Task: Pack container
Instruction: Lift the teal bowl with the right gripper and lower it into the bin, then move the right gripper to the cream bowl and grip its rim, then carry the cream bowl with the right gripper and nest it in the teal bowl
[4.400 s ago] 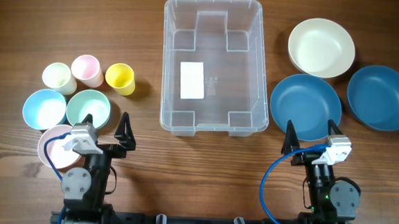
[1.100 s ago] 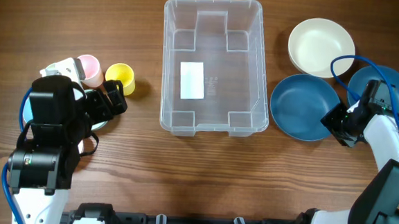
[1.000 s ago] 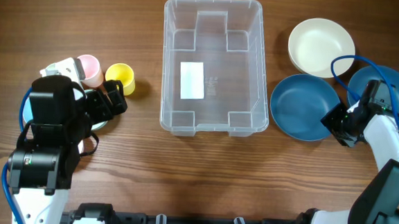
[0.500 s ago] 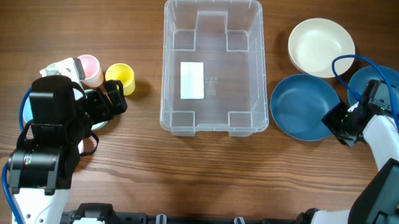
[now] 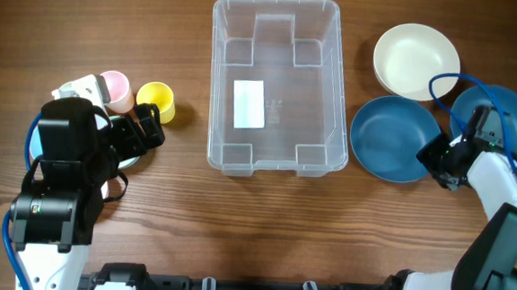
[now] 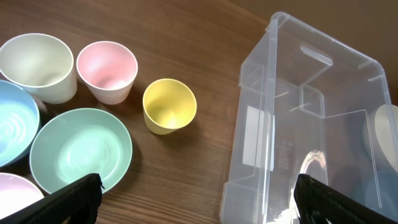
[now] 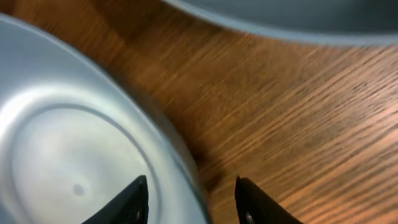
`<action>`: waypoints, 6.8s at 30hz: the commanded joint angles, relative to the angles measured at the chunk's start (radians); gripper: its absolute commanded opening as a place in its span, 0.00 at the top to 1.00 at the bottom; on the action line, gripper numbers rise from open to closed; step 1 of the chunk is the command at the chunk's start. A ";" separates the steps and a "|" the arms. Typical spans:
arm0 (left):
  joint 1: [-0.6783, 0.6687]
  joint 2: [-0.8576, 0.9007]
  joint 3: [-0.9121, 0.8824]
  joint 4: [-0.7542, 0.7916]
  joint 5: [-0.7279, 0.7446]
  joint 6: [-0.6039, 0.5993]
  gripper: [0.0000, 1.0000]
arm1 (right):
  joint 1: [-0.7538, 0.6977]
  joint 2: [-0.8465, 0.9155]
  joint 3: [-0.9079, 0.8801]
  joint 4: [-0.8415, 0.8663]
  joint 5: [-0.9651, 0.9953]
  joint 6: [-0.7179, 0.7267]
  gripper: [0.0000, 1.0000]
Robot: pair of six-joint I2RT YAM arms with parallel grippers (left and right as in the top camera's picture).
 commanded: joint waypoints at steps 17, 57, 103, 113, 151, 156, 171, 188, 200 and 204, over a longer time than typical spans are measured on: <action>-0.004 0.003 0.017 0.011 0.013 -0.002 0.00 | -0.003 0.018 -0.039 0.035 0.015 0.009 0.96; -0.004 0.003 0.017 0.011 0.013 -0.002 0.00 | 0.347 -0.328 0.667 -0.508 -0.047 -0.137 0.96; -0.004 0.003 0.017 -0.027 0.013 -0.002 0.00 | 0.392 0.111 0.972 -0.521 0.222 0.312 0.37; -0.004 0.003 0.017 -0.029 0.013 -0.002 0.00 | 0.220 0.366 0.869 -0.488 0.130 0.482 0.00; -0.004 0.003 0.017 -0.042 0.013 -0.002 0.00 | 0.198 0.652 0.866 -0.285 0.089 0.597 0.50; -0.004 0.003 0.017 -0.042 0.013 -0.002 0.00 | 0.198 0.652 0.866 -0.307 0.058 0.533 0.76; -0.004 0.003 0.017 -0.042 0.013 -0.002 0.00 | 0.204 0.224 0.868 -0.334 0.085 0.250 0.96; -0.004 0.003 0.017 -0.042 0.013 -0.002 0.00 | 0.676 0.083 0.908 -0.330 0.040 -0.099 0.96; -0.004 0.003 0.017 -0.042 0.012 -0.002 0.00 | 0.731 0.411 0.928 -0.240 0.090 -0.090 0.96; -0.004 0.003 0.017 -0.042 0.012 -0.002 0.00 | 0.726 0.409 0.933 -0.235 0.090 -0.111 0.58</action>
